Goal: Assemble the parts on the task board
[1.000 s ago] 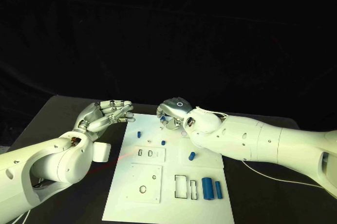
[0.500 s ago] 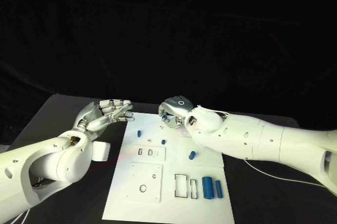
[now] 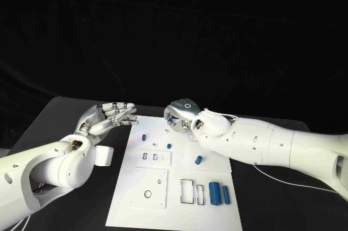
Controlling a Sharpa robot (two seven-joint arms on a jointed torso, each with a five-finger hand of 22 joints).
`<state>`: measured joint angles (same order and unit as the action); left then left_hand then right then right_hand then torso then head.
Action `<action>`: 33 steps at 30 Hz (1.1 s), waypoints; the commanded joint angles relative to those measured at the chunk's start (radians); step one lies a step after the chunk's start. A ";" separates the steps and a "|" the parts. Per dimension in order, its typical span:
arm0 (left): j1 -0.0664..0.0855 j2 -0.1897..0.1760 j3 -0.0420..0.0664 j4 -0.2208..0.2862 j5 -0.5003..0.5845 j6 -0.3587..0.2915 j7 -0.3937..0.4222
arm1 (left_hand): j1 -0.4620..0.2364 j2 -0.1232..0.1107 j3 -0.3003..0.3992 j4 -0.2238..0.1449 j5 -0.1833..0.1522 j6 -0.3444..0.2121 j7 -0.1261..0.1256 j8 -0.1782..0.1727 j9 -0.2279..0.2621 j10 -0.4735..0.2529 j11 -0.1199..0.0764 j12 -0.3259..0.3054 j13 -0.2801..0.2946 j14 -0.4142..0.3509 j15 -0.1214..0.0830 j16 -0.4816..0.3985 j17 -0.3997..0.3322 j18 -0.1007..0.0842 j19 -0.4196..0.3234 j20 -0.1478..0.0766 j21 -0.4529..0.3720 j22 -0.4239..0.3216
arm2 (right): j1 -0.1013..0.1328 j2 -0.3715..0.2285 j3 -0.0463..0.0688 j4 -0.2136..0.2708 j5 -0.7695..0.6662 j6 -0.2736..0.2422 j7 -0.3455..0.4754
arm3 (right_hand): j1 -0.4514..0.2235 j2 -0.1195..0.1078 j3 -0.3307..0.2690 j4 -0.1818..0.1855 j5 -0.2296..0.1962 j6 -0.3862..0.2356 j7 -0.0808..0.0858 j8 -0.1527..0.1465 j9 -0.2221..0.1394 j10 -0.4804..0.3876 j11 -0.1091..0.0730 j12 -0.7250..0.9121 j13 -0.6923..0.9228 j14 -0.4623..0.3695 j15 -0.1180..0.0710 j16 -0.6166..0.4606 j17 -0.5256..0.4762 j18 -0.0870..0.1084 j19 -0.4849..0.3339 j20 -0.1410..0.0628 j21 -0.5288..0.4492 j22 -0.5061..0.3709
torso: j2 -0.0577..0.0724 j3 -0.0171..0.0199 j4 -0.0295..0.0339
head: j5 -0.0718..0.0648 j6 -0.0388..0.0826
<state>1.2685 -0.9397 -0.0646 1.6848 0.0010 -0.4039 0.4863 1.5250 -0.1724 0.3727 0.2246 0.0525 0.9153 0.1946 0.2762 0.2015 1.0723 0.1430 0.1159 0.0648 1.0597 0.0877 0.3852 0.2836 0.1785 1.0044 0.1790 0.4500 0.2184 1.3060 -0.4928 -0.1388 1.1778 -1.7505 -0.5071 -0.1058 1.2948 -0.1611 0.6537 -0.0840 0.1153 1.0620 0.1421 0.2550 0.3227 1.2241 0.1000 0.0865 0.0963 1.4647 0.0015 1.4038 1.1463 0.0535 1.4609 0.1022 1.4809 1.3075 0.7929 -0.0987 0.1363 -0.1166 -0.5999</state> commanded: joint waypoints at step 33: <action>0.002 -0.001 0.001 -0.001 -0.003 0.019 0.001 | 0.000 -0.007 0.009 -0.001 -0.001 0.000 0.006 -0.006 -0.002 0.001 0.005 -0.006 -0.001 0.007 0.002 -0.008 0.002 0.001 0.000 -0.001 0.007 0.002 | -0.007 -0.008 -0.004 0.002 -0.015 0.015 -0.016 | -0.048 -0.067 -0.021 0.024 -0.050 -0.151 0.042 -0.090 -0.023 -0.172 0.024 -0.025 -0.030 -0.008 0.035 -0.064 -0.145 0.022 -0.108 0.038 -0.103 -0.063 | 0.003 -0.0031 0.0018 | -0.003 0.004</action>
<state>1.2689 -0.9416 -0.0646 1.6817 0.0010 -0.4029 0.4834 1.5250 -0.1724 0.3754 0.2219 0.0525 0.9153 0.1946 0.2762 0.2006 1.0723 0.1430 0.1160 0.0648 1.0597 0.0877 0.3807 0.2849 0.1785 1.0044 0.1790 0.4540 0.2196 1.2988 -0.5016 -0.1430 1.1810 -1.7533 -0.5062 -0.1131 1.2468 -0.2205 0.6397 -0.0600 0.0713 0.9176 0.1826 0.1694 0.3005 1.0673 0.1214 0.0641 0.0704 1.4589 0.0325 1.3452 1.0098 0.0688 1.3599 0.1381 1.3859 1.2551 0.7959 -0.1013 0.1383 -0.1195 -0.5969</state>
